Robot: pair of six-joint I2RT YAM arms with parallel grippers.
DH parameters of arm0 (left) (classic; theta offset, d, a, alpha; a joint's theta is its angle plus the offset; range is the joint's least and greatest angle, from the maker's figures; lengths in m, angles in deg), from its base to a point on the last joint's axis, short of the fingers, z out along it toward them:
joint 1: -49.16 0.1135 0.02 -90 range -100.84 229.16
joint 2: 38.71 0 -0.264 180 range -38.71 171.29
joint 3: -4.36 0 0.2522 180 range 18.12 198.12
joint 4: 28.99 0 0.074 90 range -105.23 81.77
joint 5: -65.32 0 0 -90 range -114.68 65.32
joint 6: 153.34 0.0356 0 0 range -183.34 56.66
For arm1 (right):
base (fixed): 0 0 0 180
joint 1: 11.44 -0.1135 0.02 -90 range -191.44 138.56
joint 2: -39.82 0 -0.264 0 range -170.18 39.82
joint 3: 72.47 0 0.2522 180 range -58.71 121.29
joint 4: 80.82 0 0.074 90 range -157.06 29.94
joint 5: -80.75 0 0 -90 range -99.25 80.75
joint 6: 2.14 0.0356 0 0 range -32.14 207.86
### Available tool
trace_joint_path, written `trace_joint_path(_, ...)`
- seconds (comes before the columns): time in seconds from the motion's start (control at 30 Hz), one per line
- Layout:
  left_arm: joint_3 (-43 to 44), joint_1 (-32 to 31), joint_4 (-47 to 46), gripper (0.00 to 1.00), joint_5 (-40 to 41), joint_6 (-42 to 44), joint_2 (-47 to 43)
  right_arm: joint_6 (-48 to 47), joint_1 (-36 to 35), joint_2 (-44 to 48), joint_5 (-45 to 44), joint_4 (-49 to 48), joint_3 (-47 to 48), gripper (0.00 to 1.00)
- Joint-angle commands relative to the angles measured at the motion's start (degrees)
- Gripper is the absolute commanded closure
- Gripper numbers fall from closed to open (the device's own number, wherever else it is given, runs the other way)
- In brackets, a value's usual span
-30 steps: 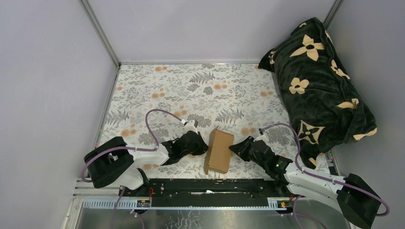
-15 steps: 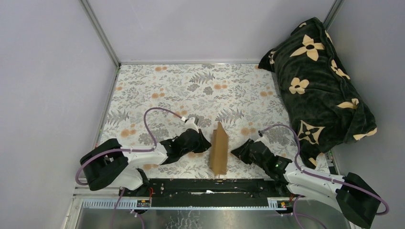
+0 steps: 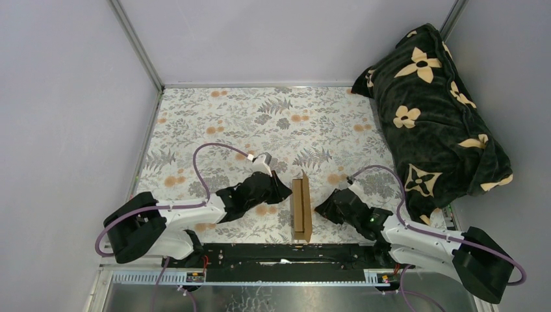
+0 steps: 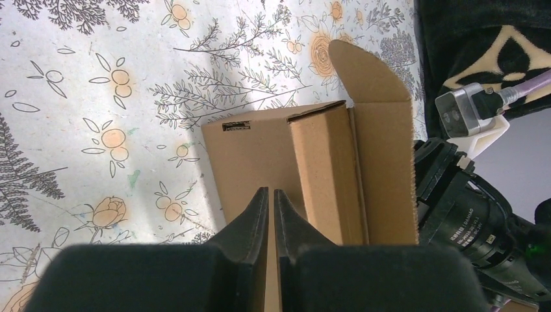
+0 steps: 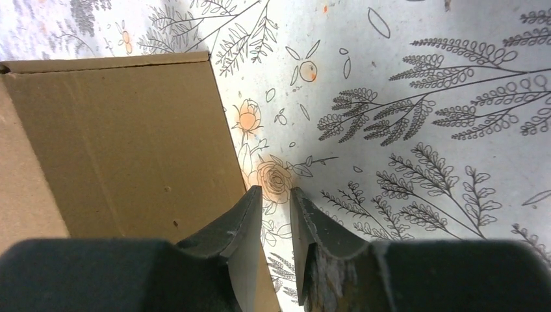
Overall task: Fold the paper box
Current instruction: Close the paper box at the center of the board.
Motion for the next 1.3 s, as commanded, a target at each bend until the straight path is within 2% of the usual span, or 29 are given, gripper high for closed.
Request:
trace_joint_path(0.0,-0.32,-0.33,-0.25,0.88,0.41,0.37,-0.82,-6.08,-0.45,-1.83,-3.96,14.93,1.55,0.69)
trace_joint_path(0.27,-1.02,-0.37,8.65,0.88,2.05,1.06,-8.27,-15.49,-0.45,-1.28,-9.91,27.48,16.60,0.67)
trace_joint_path(0.43,-0.83,-2.80,11.36,0.87,0.49,0.03,-11.48,-22.59,-0.39,-6.76,-9.62,32.71,27.47,0.65)
trace_joint_path(0.67,4.14,-11.85,19.55,0.88,5.26,-1.56,-9.03,-29.76,2.94,-18.19,-1.81,29.21,36.49,0.64)
trace_joint_path(0.8,2.63,-13.69,19.15,0.87,5.60,-4.18,-7.50,-33.22,4.38,-25.21,2.62,28.99,41.95,0.64)
trace_joint_path(1.27,7.44,-17.46,19.14,0.88,8.99,-5.54,0.91,-40.95,6.55,-36.17,15.36,22.61,50.84,0.64)
